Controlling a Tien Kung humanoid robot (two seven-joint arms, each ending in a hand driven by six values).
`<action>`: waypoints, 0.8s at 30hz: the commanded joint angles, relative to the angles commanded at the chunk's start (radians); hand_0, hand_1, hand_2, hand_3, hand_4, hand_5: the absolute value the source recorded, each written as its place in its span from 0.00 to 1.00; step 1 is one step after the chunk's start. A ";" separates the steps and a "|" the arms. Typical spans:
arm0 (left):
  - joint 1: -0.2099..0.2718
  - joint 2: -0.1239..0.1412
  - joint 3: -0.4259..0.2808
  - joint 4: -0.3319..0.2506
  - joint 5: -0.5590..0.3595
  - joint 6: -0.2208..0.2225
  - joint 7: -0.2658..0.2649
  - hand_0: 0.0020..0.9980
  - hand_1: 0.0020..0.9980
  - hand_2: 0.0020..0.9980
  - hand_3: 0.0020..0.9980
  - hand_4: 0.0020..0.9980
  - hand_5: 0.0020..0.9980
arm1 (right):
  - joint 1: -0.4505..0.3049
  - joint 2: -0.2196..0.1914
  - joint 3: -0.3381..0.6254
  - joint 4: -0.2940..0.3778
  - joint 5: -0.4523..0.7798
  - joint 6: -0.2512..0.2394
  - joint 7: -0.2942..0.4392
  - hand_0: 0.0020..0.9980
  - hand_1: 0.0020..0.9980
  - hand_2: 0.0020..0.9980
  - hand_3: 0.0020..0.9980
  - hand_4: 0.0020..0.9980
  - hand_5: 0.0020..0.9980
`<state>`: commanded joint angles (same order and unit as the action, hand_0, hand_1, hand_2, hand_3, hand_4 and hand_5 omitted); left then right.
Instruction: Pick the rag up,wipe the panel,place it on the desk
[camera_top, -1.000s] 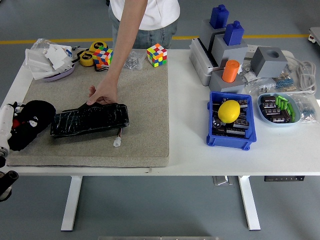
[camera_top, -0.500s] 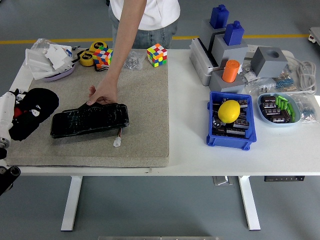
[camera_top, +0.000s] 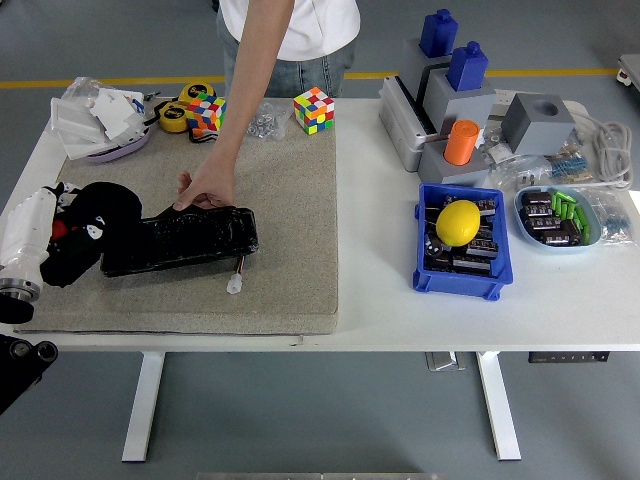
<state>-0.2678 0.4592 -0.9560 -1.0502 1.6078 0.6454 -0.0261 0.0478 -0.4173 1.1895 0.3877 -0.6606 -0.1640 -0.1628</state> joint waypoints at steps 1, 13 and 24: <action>-0.001 -0.002 0.004 0.003 0.000 0.000 0.002 0.19 0.06 0.25 0.56 0.52 0.20 | 0.000 0.000 0.001 0.001 0.000 0.000 0.000 0.74 0.65 0.69 0.59 0.96 0.58; -0.020 -0.006 0.036 -0.021 0.018 0.000 0.010 0.19 0.07 0.24 0.56 0.51 0.17 | 0.003 -0.004 0.001 -0.002 0.000 0.002 -0.001 0.74 0.65 0.69 0.59 0.96 0.58; -0.052 -0.019 0.117 -0.059 0.022 0.000 0.019 0.19 0.07 0.24 0.56 0.51 0.16 | 0.003 -0.007 0.004 -0.003 -0.001 0.004 0.000 0.75 0.65 0.69 0.59 0.96 0.58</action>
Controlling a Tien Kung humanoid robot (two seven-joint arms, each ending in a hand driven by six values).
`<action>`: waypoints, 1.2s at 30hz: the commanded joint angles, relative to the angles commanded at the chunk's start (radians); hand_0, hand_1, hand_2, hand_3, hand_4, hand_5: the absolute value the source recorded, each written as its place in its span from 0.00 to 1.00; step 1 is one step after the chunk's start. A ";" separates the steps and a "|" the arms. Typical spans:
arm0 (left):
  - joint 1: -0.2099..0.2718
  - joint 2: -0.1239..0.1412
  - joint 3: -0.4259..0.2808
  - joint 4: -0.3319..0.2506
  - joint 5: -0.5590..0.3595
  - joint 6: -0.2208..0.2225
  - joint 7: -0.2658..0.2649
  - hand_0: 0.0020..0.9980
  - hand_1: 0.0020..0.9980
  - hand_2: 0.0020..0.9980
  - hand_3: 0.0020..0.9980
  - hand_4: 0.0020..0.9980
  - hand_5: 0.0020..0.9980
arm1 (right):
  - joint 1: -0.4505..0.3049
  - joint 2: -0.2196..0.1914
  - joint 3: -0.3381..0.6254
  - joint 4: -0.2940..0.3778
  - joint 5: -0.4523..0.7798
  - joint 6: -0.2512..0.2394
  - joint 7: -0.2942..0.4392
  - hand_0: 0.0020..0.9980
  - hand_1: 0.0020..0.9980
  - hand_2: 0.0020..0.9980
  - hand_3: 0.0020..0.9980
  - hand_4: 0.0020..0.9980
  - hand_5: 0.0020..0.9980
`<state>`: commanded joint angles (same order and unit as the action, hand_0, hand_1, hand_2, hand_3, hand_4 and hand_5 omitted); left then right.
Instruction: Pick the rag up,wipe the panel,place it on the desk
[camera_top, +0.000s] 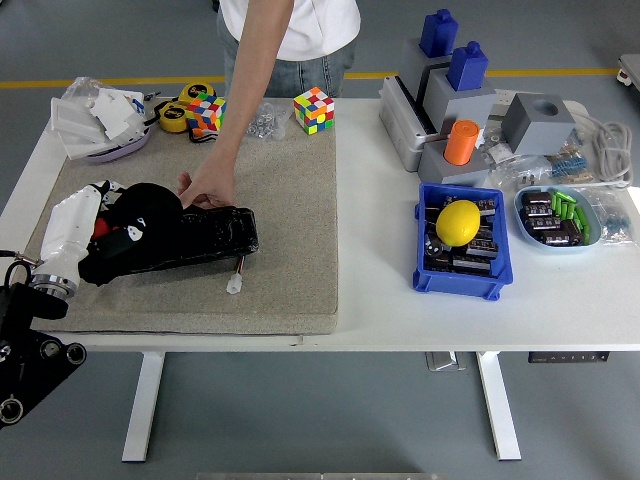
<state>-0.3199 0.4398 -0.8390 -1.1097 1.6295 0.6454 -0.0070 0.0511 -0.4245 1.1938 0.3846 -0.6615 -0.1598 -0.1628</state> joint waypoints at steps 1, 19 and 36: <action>-0.007 -0.002 0.013 0.001 -0.002 0.000 0.001 0.19 0.07 0.24 0.56 0.51 0.16 | 0.000 0.000 0.000 0.000 0.001 0.000 0.000 0.75 0.65 0.69 0.59 0.96 0.58; -0.099 -0.022 0.173 -0.028 -0.012 0.000 0.016 0.18 0.07 0.25 0.56 0.51 0.16 | 0.011 -0.007 -0.007 -0.003 -0.001 0.006 -0.005 0.75 0.65 0.69 0.59 0.96 0.58; -0.215 -0.055 0.339 -0.019 -0.030 0.000 0.024 0.19 0.07 0.25 0.56 0.51 0.16 | 0.016 -0.012 -0.022 0.001 0.002 0.008 -0.005 0.75 0.65 0.69 0.59 0.96 0.58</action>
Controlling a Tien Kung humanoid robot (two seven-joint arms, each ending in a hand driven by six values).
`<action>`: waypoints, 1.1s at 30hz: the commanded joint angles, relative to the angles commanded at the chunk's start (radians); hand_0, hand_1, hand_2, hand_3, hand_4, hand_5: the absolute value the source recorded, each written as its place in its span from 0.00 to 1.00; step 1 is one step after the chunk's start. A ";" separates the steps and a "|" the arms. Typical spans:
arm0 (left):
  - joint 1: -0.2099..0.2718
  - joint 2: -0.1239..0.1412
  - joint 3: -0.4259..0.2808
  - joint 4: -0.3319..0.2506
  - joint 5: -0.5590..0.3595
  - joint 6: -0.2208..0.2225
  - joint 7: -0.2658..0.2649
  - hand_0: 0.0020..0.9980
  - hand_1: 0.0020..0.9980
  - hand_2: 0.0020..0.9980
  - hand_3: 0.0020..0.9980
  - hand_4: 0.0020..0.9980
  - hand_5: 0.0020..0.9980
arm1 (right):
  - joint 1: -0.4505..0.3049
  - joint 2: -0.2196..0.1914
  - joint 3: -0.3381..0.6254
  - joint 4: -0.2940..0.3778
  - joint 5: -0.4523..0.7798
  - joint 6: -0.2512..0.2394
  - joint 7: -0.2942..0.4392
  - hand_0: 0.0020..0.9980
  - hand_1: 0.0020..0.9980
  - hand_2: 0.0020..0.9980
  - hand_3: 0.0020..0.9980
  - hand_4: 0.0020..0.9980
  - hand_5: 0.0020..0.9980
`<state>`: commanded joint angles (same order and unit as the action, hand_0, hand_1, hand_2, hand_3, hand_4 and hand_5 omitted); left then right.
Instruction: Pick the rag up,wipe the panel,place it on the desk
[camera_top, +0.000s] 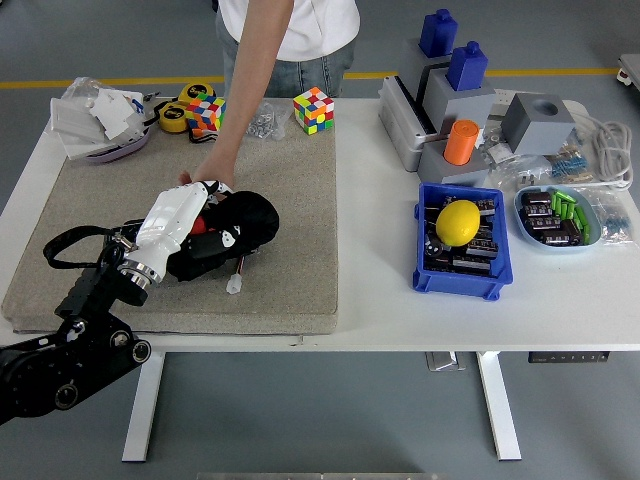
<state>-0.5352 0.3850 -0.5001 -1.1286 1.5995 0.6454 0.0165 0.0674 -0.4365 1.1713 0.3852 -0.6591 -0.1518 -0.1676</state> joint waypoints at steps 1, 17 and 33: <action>0.001 0.001 0.001 0.001 -0.003 0.000 -0.003 0.19 0.07 0.25 0.56 0.51 0.16 | -0.001 0.000 -0.001 -0.001 0.002 0.000 0.000 0.75 0.65 0.69 0.59 0.96 0.58; 0.005 0.007 -0.009 0.006 -0.002 0.000 -0.005 0.19 0.07 0.25 0.56 0.51 0.16 | -0.004 -0.002 0.006 0.000 -0.011 0.001 -0.005 0.75 0.65 0.69 0.59 0.96 0.58; 0.048 0.042 -0.087 0.039 0.006 0.000 -0.013 0.19 0.07 0.25 0.56 0.51 0.16 | -0.007 0.004 0.017 -0.002 -0.020 0.000 -0.007 0.74 0.65 0.69 0.59 0.96 0.58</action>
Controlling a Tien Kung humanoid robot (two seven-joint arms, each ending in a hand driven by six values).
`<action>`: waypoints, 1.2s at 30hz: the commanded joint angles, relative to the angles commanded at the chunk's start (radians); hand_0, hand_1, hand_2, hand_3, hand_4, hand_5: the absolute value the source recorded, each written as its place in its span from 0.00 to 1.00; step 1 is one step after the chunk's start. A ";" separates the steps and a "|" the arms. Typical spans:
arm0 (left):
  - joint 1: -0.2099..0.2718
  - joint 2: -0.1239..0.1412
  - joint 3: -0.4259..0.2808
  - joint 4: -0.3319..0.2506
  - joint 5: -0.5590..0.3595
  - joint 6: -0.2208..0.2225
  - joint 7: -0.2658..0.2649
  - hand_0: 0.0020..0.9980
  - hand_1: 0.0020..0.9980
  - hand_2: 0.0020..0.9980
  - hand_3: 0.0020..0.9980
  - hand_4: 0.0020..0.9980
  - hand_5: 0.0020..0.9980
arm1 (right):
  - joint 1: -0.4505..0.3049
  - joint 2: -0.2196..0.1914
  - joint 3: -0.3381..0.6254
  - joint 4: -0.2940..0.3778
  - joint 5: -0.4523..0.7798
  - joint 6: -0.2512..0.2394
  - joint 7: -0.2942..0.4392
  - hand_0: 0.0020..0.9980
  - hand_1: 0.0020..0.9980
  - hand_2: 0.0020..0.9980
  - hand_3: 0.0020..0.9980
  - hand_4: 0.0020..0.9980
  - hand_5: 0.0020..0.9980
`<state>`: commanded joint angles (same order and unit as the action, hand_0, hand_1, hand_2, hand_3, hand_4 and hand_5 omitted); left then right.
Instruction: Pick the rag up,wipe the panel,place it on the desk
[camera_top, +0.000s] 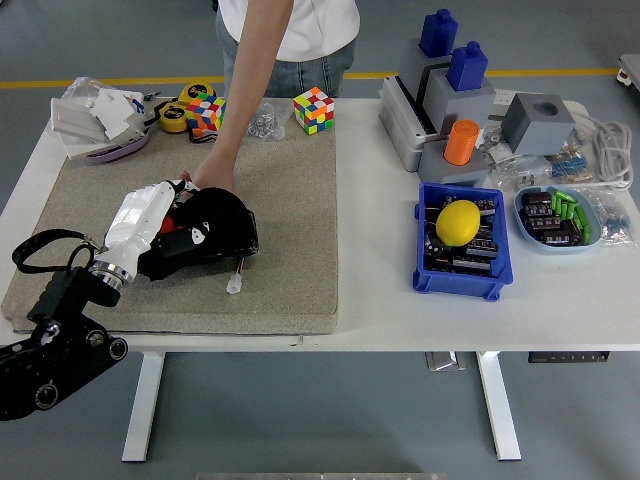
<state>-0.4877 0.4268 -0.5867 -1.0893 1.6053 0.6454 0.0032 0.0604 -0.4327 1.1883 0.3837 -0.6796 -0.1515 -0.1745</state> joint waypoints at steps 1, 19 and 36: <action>0.002 0.002 -0.005 0.000 -0.001 0.000 -0.001 0.19 0.07 0.25 0.56 0.51 0.16 | 0.000 0.000 0.001 0.000 0.000 -0.001 0.001 0.74 0.65 0.69 0.59 0.96 0.58; 0.083 0.051 -0.133 0.045 0.028 0.000 -0.013 0.19 0.07 0.25 0.56 0.51 0.16 | -0.004 0.004 0.011 -0.003 0.001 -0.001 0.002 0.75 0.65 0.69 0.59 0.96 0.58; 0.149 0.073 -0.275 0.073 0.057 0.000 -0.021 0.19 0.07 0.25 0.56 0.51 0.16 | -0.003 0.005 0.020 -0.003 -0.005 -0.001 0.000 0.75 0.65 0.69 0.59 0.96 0.58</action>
<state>-0.3388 0.5000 -0.8622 -1.0159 1.6624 0.6454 -0.0176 0.0575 -0.4276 1.2079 0.3808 -0.6842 -0.1528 -0.1741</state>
